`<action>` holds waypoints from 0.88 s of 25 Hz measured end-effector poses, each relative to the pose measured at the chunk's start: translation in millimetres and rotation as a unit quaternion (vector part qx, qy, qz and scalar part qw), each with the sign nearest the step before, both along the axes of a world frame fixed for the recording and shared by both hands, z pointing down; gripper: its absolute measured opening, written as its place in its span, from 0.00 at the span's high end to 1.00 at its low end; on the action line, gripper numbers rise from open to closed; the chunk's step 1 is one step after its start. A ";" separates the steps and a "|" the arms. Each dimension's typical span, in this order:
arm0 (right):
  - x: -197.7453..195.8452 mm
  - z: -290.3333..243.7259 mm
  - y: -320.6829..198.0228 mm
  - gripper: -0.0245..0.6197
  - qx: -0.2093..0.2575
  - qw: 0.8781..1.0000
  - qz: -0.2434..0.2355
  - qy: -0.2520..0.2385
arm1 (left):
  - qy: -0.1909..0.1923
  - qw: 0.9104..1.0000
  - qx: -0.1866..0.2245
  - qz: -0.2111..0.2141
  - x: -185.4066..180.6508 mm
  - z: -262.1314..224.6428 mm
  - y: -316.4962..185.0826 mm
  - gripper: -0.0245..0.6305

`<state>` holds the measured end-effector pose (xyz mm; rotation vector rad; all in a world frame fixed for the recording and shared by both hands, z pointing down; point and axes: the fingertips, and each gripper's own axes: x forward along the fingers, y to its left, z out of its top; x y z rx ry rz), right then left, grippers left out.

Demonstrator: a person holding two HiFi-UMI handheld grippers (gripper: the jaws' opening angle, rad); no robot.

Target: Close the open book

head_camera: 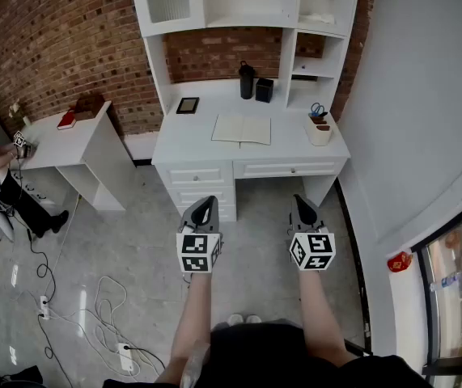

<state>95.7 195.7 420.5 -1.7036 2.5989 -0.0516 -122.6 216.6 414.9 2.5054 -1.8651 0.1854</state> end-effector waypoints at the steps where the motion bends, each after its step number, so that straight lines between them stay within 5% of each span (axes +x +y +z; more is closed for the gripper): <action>1: -0.6 -0.2 0.1 0.96 0.001 1.000 -0.001 0.000 | 0.000 1.000 0.001 0.000 -0.1 0.0 0.2 0.95; 22: 5.6 3.4 4.5 0.96 -0.003 1.000 0.014 -0.012 | 0.032 0.999 -0.021 0.035 5.6 22.8 -2.0 0.95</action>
